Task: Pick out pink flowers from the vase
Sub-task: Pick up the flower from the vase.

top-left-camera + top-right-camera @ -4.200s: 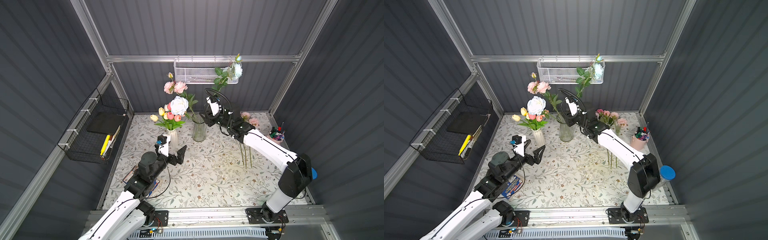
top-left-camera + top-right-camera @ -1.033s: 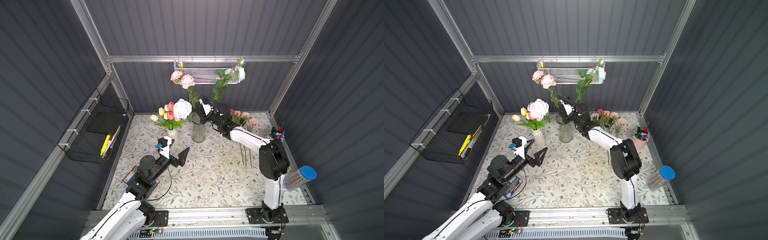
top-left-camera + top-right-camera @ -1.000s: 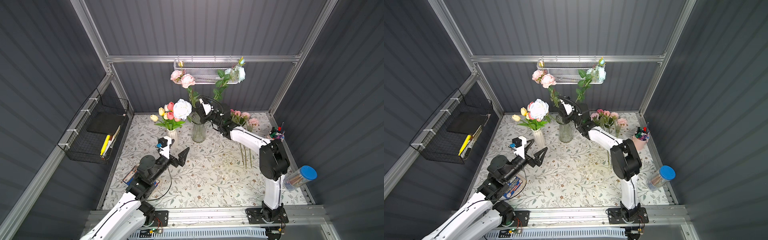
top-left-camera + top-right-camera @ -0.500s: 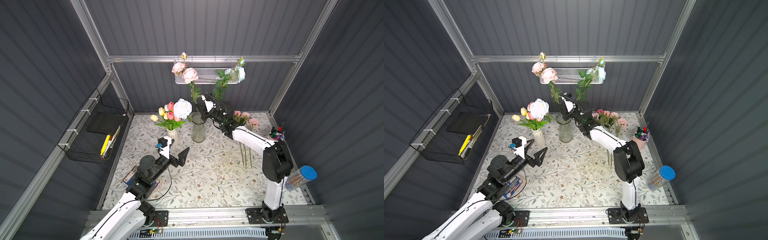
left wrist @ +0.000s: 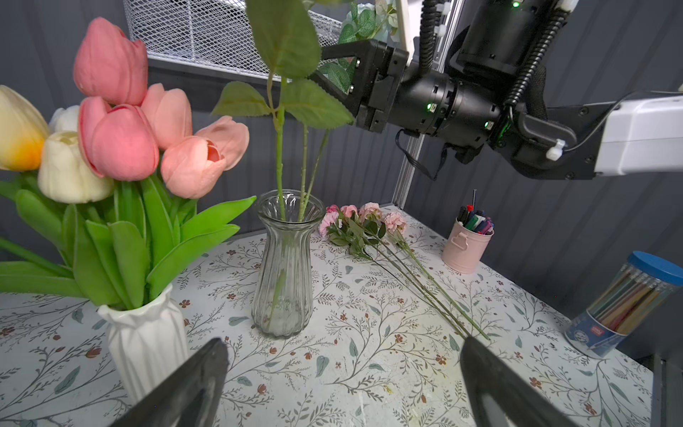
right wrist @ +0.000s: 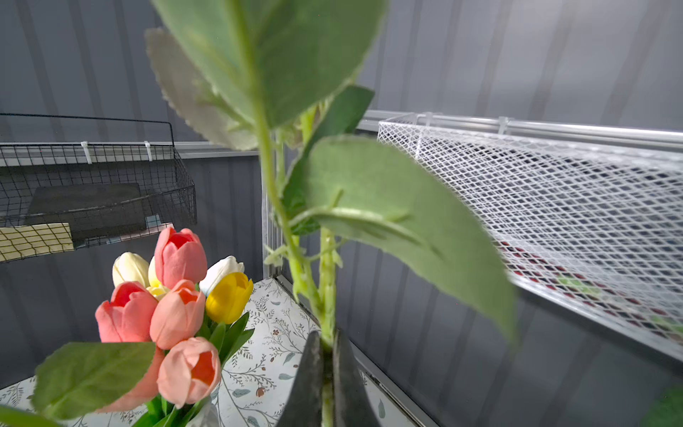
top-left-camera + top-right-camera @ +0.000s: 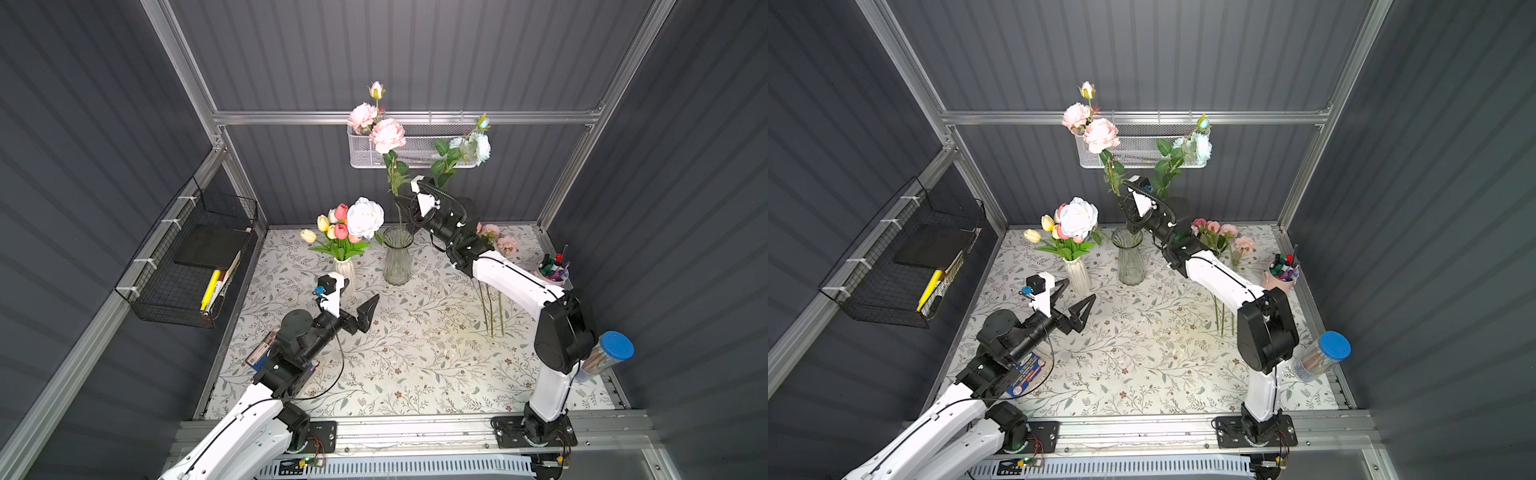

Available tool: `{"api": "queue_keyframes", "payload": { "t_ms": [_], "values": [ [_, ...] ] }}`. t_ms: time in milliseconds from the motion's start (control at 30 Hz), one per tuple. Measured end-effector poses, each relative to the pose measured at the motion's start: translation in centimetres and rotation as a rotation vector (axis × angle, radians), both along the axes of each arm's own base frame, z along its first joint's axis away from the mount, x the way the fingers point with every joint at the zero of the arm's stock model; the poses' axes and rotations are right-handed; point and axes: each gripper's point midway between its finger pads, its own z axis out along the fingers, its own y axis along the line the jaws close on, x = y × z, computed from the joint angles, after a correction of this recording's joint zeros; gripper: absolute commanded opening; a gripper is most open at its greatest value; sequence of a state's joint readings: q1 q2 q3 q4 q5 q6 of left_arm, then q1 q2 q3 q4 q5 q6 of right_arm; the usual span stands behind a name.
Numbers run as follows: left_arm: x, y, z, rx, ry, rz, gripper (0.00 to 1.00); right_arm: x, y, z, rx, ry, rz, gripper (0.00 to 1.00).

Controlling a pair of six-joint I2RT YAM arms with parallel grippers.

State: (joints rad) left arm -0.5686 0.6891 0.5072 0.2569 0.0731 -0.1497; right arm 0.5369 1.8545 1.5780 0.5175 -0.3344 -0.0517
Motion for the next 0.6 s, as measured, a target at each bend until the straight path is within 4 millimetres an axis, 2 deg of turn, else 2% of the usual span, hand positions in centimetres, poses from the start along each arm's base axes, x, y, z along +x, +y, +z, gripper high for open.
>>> {"api": "queue_keyframes", "payload": {
  "t_ms": [133, 367, 600],
  "values": [
    [0.0, 0.0, 0.0, 0.0, 0.0, -0.003, 0.99, -0.2, -0.6, 0.7, 0.016, -0.002, 0.003, 0.0],
    [-0.1, -0.1, 0.0, 0.0, 0.0, -0.007, 0.99, -0.7, -2.1, 0.7, 0.026, 0.009, -0.004, 0.0],
    [-0.1, -0.1, 0.0, 0.0, 0.001, -0.007, 0.99, -0.9, -2.3, 0.8, 0.054, 0.007, 0.005, 0.0]
  ]
}}
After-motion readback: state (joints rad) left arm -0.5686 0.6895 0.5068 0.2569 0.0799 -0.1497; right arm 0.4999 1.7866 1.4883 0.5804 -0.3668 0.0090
